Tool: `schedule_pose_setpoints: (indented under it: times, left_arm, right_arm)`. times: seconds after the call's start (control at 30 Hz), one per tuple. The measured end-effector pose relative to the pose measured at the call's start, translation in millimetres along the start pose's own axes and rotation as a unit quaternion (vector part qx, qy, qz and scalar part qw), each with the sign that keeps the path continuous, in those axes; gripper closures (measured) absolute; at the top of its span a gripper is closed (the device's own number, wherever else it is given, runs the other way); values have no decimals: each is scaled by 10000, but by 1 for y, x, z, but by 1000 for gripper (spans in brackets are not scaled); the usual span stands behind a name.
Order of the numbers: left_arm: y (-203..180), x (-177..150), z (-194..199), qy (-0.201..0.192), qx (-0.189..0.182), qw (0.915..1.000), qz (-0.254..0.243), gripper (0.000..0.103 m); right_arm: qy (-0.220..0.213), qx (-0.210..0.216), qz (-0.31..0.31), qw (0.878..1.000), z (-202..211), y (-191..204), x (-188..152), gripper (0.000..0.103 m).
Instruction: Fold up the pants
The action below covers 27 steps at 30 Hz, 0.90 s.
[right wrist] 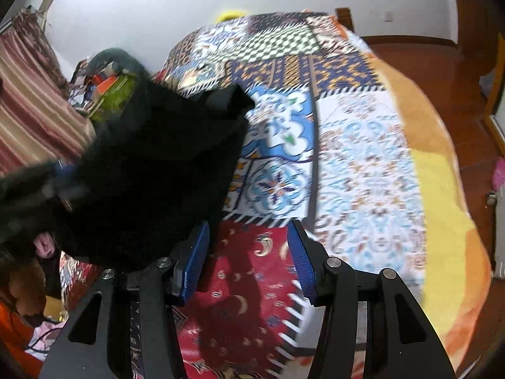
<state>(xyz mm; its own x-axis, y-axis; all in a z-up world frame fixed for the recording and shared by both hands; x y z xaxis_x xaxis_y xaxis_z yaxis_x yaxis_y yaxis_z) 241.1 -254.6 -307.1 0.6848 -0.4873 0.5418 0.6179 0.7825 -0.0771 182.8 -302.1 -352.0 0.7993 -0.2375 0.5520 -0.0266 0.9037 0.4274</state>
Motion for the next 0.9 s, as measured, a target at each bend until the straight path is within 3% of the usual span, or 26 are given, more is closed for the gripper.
schedule_pose_setpoints:
  times: [0.2,0.33,0.4,0.5,0.6,0.73,0.9]
  left_arm:
    - [-3,1,7,66,-53,10000,0,63]
    - [3,10,31,-262,69,9996,18,50]
    - [13,16,46,-455,179,9988,88,38]
    - [44,26,71,-884,690,9935,172,21]
    - [81,30,80,-949,1254,9874,166,17]
    - [146,28,67,-638,1950,9785,190,16]
    - [222,17,30,-67,2297,9721,473,17]
  right_arm:
    - [-155,-215,-135,9996,22,-14,0,53]
    - [-109,-275,-129,9995,23,-15,-4,53]
    - [-147,-290,-100,9994,24,-12,-6,53]
    - [-153,-283,-50,9995,27,-8,-6,53]
    - [-116,-260,0,9996,25,-2,-8,53]
    - [-9,-186,72,9998,21,6,-14,53]
    - [218,-56,103,9997,11,19,-21,51]
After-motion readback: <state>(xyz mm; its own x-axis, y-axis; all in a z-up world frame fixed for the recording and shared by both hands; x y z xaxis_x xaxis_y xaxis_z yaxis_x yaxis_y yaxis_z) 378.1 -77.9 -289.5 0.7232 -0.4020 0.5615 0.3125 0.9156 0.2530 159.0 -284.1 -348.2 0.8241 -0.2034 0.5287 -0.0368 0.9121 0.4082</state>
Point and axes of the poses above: each gripper's, at about its wrist camera, not at the fingertips, and z roughly against the way its jaws point, y to its left, x to its top, the point moved 9 cm from there along -z, roughly the way its jaws point, and after that the axes turned 2 degrees about -z, right-handed, at the moved point
